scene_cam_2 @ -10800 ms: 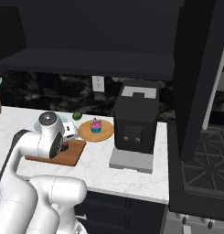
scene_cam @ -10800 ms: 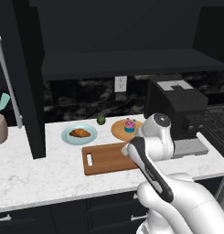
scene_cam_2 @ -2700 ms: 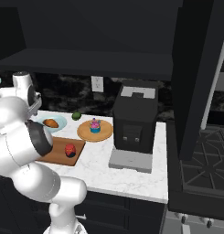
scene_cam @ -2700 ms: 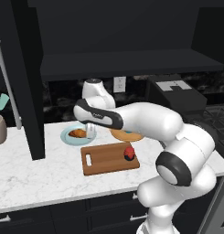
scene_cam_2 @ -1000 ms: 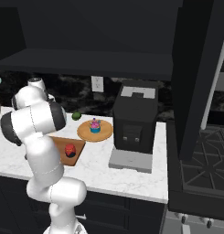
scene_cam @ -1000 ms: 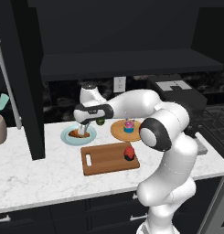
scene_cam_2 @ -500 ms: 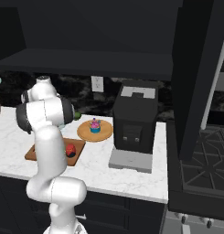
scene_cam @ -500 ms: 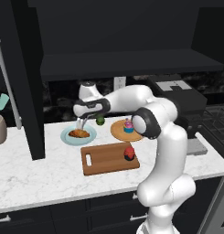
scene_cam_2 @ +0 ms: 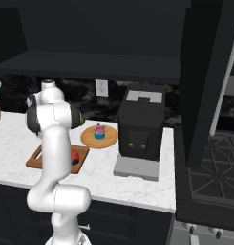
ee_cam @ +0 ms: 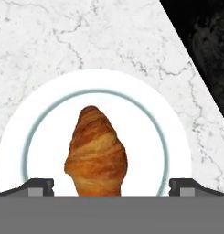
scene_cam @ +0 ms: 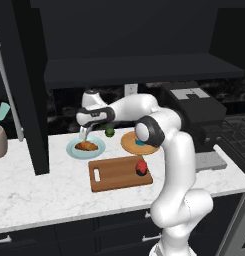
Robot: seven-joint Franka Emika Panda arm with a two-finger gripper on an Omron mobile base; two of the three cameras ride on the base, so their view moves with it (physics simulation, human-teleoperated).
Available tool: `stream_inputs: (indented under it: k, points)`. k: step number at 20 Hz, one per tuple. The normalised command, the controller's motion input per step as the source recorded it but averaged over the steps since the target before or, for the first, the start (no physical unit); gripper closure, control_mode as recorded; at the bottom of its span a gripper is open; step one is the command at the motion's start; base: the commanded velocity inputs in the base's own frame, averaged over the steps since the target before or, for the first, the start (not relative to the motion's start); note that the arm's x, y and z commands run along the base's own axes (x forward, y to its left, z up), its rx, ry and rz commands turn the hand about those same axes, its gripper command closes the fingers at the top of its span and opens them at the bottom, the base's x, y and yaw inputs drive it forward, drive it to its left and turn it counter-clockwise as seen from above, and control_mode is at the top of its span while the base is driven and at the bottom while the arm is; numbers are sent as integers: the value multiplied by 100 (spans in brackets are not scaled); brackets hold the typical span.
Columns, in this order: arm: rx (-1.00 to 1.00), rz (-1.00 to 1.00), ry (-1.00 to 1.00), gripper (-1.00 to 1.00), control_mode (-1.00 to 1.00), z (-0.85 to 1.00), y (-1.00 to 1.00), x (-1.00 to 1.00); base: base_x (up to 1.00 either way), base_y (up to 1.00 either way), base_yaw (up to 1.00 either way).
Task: From the different types of pastries on the counter, select a croissant and place it on the cutting board. Then retrieve a jar of jam from the cabinet and place it alongside the croissant on the cutting board.
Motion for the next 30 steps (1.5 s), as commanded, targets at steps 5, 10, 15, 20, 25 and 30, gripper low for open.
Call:
stream_inputs:
  k: [5, 10, 15, 20, 25, 30]
  points:
    - [0, 0, 4, -100, -100, -52, 0, 0, 0, 0, 0]
    - [0, 0, 1, -100, -100, -39, 0, 0, 0, 0, 0]
    - [0, 0, 2, -100, -100, -29, 3, 0, 0, 0, 0]
    - [0, 0, 15, -100, -100, -29, 13, -7, 0, 0, 0]
    - [0, -1, 17, -100, -100, -34, 19, -7, 0, 0, 0]
    - [0, 0, 6, -100, -100, -16, 29, -33, 0, 0, 0]
